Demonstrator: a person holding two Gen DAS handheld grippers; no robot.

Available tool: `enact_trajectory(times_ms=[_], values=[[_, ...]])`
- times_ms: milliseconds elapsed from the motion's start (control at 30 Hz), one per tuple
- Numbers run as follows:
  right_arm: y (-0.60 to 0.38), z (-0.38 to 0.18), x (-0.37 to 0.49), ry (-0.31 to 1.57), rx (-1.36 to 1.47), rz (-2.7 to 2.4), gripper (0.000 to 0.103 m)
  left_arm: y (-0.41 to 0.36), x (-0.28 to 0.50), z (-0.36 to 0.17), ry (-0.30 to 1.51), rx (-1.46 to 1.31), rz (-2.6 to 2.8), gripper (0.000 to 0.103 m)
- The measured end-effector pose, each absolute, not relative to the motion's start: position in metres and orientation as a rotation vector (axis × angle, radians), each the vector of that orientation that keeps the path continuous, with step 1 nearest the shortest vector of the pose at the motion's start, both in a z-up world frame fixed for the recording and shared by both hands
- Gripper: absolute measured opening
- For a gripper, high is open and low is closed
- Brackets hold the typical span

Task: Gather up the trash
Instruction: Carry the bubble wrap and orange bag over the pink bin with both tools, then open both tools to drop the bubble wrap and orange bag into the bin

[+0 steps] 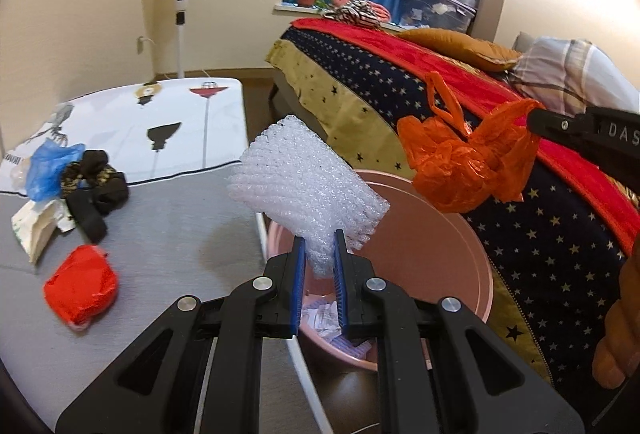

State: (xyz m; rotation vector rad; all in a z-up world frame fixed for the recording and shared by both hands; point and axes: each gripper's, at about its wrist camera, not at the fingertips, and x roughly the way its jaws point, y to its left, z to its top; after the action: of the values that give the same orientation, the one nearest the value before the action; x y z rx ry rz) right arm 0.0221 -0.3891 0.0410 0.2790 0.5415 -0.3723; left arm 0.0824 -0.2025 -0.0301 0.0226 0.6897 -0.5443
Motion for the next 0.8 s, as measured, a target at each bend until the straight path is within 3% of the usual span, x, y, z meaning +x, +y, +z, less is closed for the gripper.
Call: enact_trajectory(times_ms=[567,667,700,733,800], values=[[-0.395,0.039,0.021,0.537,0.293,-0.390,0.005,-0.220,0.083,-0.038,0.721,0.029,-0.577,0.013],[-0.397,0.039,0.020,0.538,0.300,-0.399,0.012,-0.221,0.085,-0.039,0.728,0.021,-0.587,0.016],[-0.398,0.038,0.020,0.541,0.305,-0.405,0.015,-0.221,0.086,-0.039,0.732,0.013,-0.589,0.023],[-0.399,0.038,0.020,0.541,0.307,-0.409,0.024,-0.220,0.087,-0.040,0.739,0.010,-0.594,0.036],[-0.400,0.038,0.018,0.534,0.314,-0.421,0.037,-0.219,0.087,-0.039,0.741,0.011,-0.597,0.039]])
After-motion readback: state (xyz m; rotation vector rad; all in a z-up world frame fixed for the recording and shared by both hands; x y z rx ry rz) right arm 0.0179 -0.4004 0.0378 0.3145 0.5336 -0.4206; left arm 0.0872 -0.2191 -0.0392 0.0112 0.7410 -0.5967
